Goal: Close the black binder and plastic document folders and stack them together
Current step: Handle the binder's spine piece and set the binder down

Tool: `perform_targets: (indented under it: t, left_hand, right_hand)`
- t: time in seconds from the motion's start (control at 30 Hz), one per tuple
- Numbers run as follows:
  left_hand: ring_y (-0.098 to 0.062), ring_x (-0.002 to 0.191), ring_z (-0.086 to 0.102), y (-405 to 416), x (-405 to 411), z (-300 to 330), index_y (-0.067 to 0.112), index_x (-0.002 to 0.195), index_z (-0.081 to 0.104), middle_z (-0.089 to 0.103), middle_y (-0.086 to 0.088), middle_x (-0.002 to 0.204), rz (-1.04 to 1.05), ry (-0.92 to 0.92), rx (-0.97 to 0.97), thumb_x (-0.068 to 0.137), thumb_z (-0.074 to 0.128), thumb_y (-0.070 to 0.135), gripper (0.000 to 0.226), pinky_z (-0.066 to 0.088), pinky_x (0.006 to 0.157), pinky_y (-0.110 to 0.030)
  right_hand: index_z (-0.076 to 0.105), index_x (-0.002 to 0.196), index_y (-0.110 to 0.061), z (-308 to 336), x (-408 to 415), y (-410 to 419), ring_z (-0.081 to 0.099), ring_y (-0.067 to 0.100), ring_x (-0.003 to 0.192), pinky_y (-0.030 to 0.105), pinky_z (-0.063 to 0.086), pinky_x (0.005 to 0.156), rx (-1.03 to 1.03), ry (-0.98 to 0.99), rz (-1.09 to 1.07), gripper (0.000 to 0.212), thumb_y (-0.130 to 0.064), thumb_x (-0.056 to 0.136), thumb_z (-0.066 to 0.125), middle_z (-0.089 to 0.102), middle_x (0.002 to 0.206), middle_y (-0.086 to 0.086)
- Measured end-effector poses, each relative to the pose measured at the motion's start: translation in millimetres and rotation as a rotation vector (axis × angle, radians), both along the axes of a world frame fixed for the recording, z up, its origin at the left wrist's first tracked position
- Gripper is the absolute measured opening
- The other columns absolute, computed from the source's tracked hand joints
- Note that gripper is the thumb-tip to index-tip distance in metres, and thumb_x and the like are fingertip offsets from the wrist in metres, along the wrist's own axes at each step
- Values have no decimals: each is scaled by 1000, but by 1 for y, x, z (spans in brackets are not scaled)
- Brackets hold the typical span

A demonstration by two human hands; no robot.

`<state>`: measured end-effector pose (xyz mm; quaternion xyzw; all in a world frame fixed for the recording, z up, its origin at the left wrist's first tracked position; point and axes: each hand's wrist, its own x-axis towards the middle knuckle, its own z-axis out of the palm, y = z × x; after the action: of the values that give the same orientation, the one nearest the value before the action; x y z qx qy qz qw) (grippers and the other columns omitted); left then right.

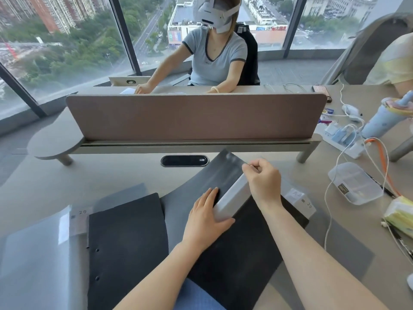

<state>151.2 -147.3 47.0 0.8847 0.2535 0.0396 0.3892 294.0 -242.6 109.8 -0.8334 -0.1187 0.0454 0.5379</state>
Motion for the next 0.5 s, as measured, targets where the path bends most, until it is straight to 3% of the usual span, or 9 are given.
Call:
perform_targets:
  t: [0.17,0.3,0.4,0.5]
  left_hand:
    - [-7,136,37,11,-18,30,31,151,31,41,18,150,94,-138,-1,75,73,49,88,41,109,-33]
    - [-7,124,49,22,-32,47,31,145,41,54,17,138,188,-227,40,77,73,46,76,48,99,-33]
    - [-8,103,59,30,-42,55,31,134,53,65,17,118,248,-309,46,81,71,38,57,52,85,-27]
    - [-13,74,60,42,-50,59,26,109,63,67,12,87,302,-367,57,85,69,30,25,49,62,-24]
  right_hand:
    - [66,75,-13,41,-26,23,56,4,62,11,42,56,110,-85,52,16,-26,84,71,65,67,-5]
    - [65,73,-15,71,-47,42,61,5,66,12,45,57,158,-157,152,19,-30,81,76,66,68,-7]
    - [64,71,-15,88,-63,57,59,3,65,14,45,59,188,-195,241,22,-29,80,77,63,65,-9]
    - [63,71,-15,100,-78,73,54,2,64,11,42,60,189,-238,331,22,-30,79,77,60,65,-11]
